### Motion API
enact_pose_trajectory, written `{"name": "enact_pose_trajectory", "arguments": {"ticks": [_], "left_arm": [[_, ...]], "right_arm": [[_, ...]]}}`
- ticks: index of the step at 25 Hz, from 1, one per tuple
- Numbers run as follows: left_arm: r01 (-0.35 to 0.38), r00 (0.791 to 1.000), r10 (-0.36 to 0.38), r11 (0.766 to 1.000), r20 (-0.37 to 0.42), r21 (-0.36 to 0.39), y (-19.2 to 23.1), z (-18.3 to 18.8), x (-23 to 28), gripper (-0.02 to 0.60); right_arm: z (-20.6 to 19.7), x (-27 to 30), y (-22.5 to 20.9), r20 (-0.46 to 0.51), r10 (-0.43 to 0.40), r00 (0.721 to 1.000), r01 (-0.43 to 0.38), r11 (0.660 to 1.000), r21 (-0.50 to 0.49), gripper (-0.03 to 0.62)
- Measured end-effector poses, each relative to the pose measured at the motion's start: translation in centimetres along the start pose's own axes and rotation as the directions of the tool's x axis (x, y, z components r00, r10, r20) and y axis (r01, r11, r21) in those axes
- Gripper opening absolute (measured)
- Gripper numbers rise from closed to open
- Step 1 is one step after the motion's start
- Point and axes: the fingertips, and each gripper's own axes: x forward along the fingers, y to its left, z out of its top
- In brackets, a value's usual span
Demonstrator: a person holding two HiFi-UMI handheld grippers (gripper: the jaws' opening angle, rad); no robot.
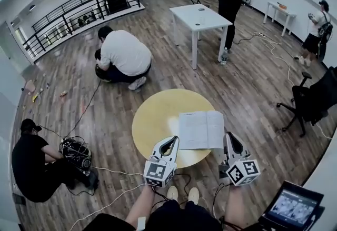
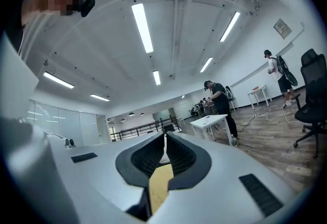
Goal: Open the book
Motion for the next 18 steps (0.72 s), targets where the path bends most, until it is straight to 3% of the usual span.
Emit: {"name": "enact_pose_trajectory", "arguments": {"ticks": [6,13,18], "left_arm": [[0.056,0.996,-0.06,0.997,0.064,0.049,-2.3,3.4,-1.2,-0.003],[0.073,0.995,-0.077,0.996,0.066,0.056,-3.7,3.2,-1.3,-0.003],[0.084,0.994,-0.088,0.995,0.067,0.054,-2.6,3.4,-1.2,-0.003]], "right_arm": [[0.9,0.3,7.3,-0.035,0.104,0.994,-0.107,0.991,-0.086,0.003],[-0.5,-0.2,9.2,-0.061,0.15,0.987,-0.156,0.983,-0.094,0.004],[-1.0,1.2,10.9,-0.074,0.167,0.983,-0.174,0.98,-0.1,0.004]]}}
